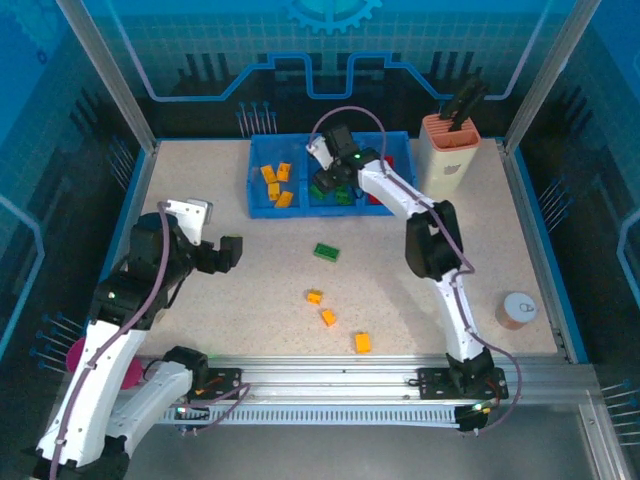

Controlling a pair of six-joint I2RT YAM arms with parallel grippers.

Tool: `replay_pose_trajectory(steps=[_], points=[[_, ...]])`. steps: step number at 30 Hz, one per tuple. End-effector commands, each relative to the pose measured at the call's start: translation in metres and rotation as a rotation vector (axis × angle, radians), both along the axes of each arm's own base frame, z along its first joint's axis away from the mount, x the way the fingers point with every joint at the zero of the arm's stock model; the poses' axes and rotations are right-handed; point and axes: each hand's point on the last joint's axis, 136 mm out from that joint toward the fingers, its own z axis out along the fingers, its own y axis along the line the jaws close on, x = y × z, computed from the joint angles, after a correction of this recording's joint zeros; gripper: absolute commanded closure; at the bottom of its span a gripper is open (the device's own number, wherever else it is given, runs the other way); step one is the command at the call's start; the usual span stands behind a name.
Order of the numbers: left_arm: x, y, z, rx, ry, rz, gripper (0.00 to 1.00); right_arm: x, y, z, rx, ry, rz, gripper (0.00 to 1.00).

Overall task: Sort the legos into containers by color
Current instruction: Place the lego in the container, then pick up the lego from the center of the table.

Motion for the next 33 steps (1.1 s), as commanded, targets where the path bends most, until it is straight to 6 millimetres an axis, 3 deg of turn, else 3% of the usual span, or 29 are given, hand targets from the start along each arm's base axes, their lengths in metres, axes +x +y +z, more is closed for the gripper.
replay_pose_trajectory(steps=[1, 4, 6, 8, 13, 21, 29, 33], points=[[0.004, -0.004, 0.009, 0.007, -0.036, -0.035, 0.01, -0.034, 0.020, 0.074, 0.089, -0.120, 0.231, 0.27], [0.005, -0.001, 0.007, 0.033, -0.040, -0.033, 0.01, -0.079, 0.023, 0.079, 0.104, -0.111, 0.406, 0.24], [0.005, -0.001, 0.007, 0.038, -0.041, -0.033, 0.01, -0.122, 0.027, 0.073, 0.133, -0.096, 0.580, 0.20], [0.005, -0.001, 0.006, 0.036, -0.041, -0.032, 0.01, -0.150, 0.029, 0.072, 0.144, -0.147, 0.681, 0.15], [0.002, -0.004, 0.001, 0.025, -0.031, -0.049, 0.01, -0.193, 0.022, 0.050, 0.120, -0.104, 0.780, 0.11], [-0.002, -0.005, -0.001, 0.013, -0.052, -0.053, 0.01, -0.212, 0.024, -0.001, 0.187, 0.005, 0.728, 0.06], [-0.008, -0.003, -0.004, 0.017, -0.065, -0.054, 0.01, -0.212, 0.025, -0.048, 0.127, 0.149, 0.658, 0.08], [-0.009, -0.001, -0.004, 0.023, -0.075, -0.049, 0.01, -0.206, 0.024, -0.061, 0.085, 0.185, 0.616, 0.09]])
